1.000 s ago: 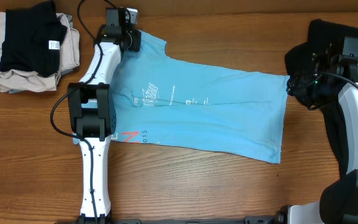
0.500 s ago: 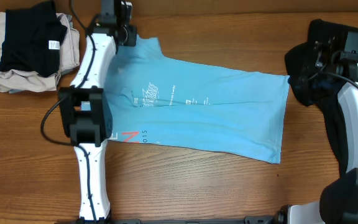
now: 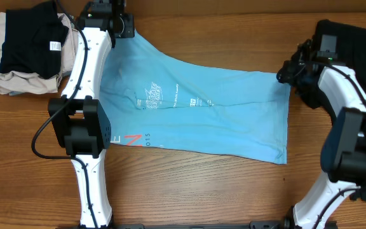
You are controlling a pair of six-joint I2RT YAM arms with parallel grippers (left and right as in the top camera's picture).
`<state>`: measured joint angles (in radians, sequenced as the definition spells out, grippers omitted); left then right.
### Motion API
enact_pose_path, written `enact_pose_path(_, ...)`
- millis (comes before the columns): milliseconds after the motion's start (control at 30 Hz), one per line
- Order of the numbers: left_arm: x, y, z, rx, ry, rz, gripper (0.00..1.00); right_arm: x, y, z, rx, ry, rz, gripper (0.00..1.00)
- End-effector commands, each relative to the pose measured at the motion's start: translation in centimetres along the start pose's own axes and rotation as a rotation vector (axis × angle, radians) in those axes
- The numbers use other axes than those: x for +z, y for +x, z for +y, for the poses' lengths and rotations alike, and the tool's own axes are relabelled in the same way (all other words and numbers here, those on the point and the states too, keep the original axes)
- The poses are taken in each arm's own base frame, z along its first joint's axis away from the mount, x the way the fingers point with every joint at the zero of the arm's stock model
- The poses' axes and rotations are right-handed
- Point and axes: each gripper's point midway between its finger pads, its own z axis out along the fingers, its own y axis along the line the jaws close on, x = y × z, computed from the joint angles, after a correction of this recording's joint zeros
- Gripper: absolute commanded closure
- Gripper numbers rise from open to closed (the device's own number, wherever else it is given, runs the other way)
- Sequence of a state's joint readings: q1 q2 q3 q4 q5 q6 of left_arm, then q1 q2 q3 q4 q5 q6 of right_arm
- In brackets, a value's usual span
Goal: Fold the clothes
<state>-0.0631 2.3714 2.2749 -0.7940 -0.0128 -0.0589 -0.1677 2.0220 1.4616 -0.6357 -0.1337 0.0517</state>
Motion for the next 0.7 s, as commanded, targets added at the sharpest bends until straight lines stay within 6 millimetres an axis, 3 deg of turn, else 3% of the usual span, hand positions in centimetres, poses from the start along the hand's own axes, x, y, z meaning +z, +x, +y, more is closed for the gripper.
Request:
enact_pose_path(0,-1.4,-1.2,1.0,-0.033,-0.026,-0.03,0.96,1.7,-0.9,-0.1,-0.008,-0.002,-0.021,0.39)
enact_pose_path(233,-1.4,-0.7,1.0,-0.032,-0.027,-0.013,0.96,3.8,-1.2,-1.5,-0.001,0.059,-0.042,0.41)
enact_pose_path(333,-1.4,-0.3,1.0,-0.031,-0.028,0.003,0.96,4.1,-1.4,-1.7,-0.002,0.067,-0.053,0.48)
enact_pose_path(433,-1.4,0.1,1.0,-0.031,-0.03,0.022,0.96,4.4,-1.5,-1.8,-0.001,0.066,-0.055,0.59)
enact_pose_path(567,-1.4,0.7,1.1,-0.031,-0.034,0.046,0.96,4.5,-1.2,-1.6,0.006,0.055,-0.046,0.93)
enact_pose_path(667,-1.4,0.9,1.2,-0.031,-0.036,0.054,0.96,4.5,-1.2,-1.4,0.004,0.054,-0.046,0.96)
